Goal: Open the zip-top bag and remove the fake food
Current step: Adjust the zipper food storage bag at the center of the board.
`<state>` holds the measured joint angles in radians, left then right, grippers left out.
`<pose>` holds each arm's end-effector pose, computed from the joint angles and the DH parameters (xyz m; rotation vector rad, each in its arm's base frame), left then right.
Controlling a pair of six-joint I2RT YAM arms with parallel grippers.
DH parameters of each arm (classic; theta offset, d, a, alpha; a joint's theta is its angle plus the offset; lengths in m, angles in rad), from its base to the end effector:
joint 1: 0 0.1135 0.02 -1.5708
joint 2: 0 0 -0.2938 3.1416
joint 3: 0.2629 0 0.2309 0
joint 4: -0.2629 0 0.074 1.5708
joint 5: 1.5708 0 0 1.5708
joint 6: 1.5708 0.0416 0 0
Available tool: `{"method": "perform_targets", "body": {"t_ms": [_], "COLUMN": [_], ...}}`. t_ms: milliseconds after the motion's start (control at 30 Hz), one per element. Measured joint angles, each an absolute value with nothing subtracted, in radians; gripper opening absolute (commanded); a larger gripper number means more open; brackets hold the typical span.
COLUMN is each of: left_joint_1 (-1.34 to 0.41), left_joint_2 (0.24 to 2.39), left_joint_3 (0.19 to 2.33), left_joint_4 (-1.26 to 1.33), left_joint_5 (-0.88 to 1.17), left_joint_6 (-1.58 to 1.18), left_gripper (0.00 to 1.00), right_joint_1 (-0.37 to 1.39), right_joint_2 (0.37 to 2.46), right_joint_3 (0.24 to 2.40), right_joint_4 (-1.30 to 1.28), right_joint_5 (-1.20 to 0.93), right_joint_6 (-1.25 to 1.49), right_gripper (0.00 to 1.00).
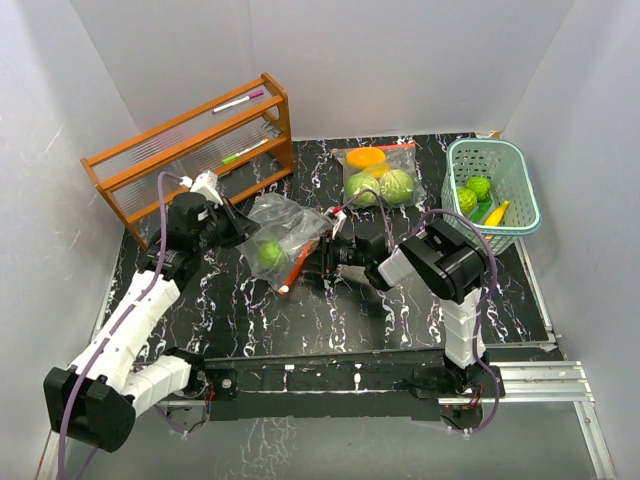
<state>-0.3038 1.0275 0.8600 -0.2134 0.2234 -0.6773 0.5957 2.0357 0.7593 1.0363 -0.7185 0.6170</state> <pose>0.1922 -0.0699 0.3444 -0.2262 2.0303 -0.8510 0.2960 0.2337 0.1551 -0.5505 1.9443 1.4649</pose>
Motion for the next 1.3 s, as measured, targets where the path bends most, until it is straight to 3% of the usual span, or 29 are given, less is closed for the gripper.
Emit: {"method": "perform_targets", "body": {"t_ms": [567, 633, 700, 767, 833, 900, 933, 1033, 1133, 1300], "left_joint_1": [-0.304, -0.305, -0.306, -0.308, -0.311, -0.312, -0.312, -0.32, -0.339, -0.393], "left_joint_2": [1.193, 1.222, 1.244, 1.252, 1.246, 1.224, 1.202, 1.12, 1.068, 1.086], "left_joint_3": [0.667, 0.667, 0.667, 0.667, 0.669, 0.677, 0.683, 0.724, 0.774, 0.794], "left_joint_4": [-0.128, -0.128, -0.137, -0.159, -0.194, -0.228, -0.245, -0.279, -0.264, -0.186], "left_joint_5": [0.141, 0.12, 0.085, 0.035, -0.019, -0.061, -0.078, -0.106, -0.091, -0.014], "left_joint_6": [-0.651, -0.641, -0.629, -0.62, -0.621, -0.626, -0.627, -0.635, -0.656, -0.694], "left_gripper": [0.0, 0.14, 0.44, 0.66, 0.69, 0.65, 0.58, 0.25, 0.04, 0.0], "right_joint_1": [0.646, 0.654, 0.661, 0.665, 0.667, 0.668, 0.668, 0.668, 0.668, 0.672], "right_joint_2": [1.988, 1.983, 1.976, 1.97, 1.969, 1.969, 1.969, 1.966, 1.961, 1.961], "right_joint_3": [0.768, 0.775, 0.776, 0.776, 0.777, 0.778, 0.778, 0.779, 0.782, 0.79], "right_joint_4": [0.806, 0.788, 0.775, 0.761, 0.759, 0.758, 0.758, 0.753, 0.736, 0.727], "right_joint_5": [-0.552, -0.538, -0.526, -0.517, -0.514, -0.511, -0.509, -0.5, -0.495, -0.49], "right_joint_6": [0.411, 0.394, 0.385, 0.373, 0.368, 0.364, 0.363, 0.359, 0.353, 0.347], "right_gripper": [0.3, 0.3, 0.31, 0.31, 0.31, 0.31, 0.31, 0.31, 0.31, 0.31]}}
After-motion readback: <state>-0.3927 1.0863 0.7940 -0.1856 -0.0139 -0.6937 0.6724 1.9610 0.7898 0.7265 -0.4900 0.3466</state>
